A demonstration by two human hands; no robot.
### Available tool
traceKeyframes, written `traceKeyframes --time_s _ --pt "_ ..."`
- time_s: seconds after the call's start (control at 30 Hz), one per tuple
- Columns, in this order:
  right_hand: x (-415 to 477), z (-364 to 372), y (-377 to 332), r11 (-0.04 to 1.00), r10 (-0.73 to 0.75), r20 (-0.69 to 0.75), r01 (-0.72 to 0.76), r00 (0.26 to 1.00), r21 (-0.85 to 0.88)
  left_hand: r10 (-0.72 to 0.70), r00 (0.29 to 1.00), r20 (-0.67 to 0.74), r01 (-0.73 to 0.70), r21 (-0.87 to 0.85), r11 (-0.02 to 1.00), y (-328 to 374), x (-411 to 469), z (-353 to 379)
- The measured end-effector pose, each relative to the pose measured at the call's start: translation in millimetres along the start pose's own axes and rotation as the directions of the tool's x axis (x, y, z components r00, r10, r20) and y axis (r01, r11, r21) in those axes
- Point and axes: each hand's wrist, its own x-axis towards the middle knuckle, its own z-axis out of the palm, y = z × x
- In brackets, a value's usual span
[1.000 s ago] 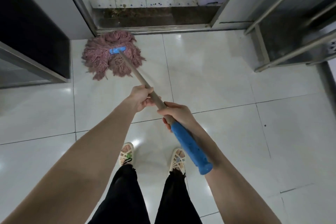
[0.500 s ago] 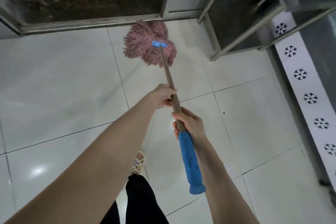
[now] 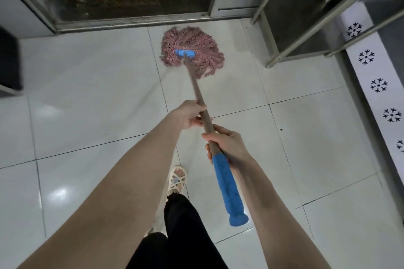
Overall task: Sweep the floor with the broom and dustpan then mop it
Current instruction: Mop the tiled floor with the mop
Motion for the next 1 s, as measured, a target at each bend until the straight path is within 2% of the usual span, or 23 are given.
traceKeyframes --time_s 0.17,0.4,0.63,0.8,1.0 --pt "-46.3 32.4 60.0 0.997 -0.015 0.079 0.022 0.997 -0.078 0.023 0.996 -0.083 -0.025 -0.022 0.999 -58.1 -62.1 -49.9" --pt "-108.7 80.9 176.8 0.986 0.062 0.247 -0.021 0.967 -0.164 0.010 0.976 -0.216 -0.039 -0.128 0.991 -166.9 -163.1 -131.7" --pt "-157.2 101.7 238.3 0.921 0.111 0.349 0.037 0.930 -0.389 -0.037 0.930 -0.367 -0.035 -0.188 0.981 -240.3 -227.6 -171.6" --pt "-174.0 76.5 263.4 0.910 0.101 0.342 0.052 0.934 -0.411 -0.024 0.927 -0.375 -0.059 -0.207 0.977 -273.5 -241.0 -151.0" --pt "-192.0 -20.6 284.7 0.933 0.059 0.236 0.031 0.970 -0.359 0.002 0.953 -0.302 -0.061 -0.184 0.981 -312.9 -230.7 -56.6"
